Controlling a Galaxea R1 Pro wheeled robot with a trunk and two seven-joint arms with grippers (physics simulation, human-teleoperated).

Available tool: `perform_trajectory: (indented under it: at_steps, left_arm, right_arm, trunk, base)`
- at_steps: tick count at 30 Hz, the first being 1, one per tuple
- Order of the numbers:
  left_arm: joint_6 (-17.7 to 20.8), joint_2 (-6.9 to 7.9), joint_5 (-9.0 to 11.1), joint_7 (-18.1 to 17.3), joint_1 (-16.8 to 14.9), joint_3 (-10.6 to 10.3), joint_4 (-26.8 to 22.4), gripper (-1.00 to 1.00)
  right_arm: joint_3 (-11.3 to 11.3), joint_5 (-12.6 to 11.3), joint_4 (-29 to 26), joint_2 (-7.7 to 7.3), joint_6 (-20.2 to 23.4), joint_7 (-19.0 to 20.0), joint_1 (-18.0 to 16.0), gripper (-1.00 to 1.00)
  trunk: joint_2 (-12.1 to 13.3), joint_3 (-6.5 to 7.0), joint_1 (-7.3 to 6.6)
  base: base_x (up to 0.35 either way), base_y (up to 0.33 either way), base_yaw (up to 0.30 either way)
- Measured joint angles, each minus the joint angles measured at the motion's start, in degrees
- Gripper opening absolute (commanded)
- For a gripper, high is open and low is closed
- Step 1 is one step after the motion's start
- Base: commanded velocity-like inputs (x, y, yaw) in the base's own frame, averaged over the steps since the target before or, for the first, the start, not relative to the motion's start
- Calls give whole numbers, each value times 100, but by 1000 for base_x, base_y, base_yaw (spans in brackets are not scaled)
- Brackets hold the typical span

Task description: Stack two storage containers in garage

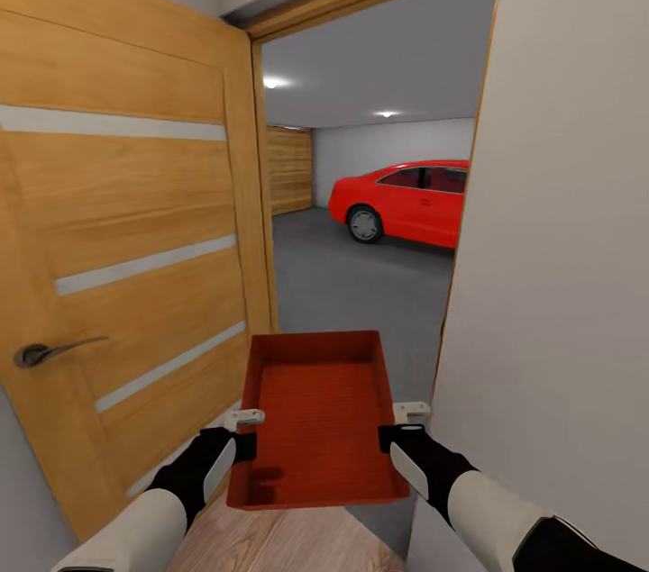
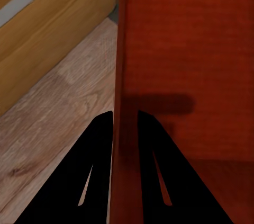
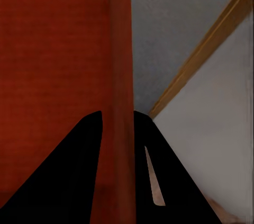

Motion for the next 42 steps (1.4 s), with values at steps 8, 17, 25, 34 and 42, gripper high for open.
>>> perform_trajectory:
  at_steps: [8,17,25,34,42]
  left_arm:
    - [37,-4,-14,11,-1,1,-10,-100]
    - [38,-6,-6,20,-1,-3,-11,-100]
    - [26,-6,-9,10,-1,1,-5,-100]
    - [21,1,-5,0,-1,1,-2,-100]
    - [37,3,-7,3,0,-2,-10,-100]
  right_arm:
    - [23,-51,9,-2,3,3,1,-100]
    - [28,-56,9,-6,3,6,1,-100]
    - [25,-44,4,-5,6,-1,1,-100]
    - [8,-20,3,2,10,-4,1,-100]
    - [22,-45,9,3,6,-3,1,-100]
  trunk:
    - [-1,0,-1]
    - [-1,0,-1]
    - [0,0,0]
    - [0,0,0]
    - [0,0,-1]
  base:
    - [92,191,-21]
    - [148,286,0]
    - [56,78,-113]
    - [1,1,-243]
    - [45,102,-74]
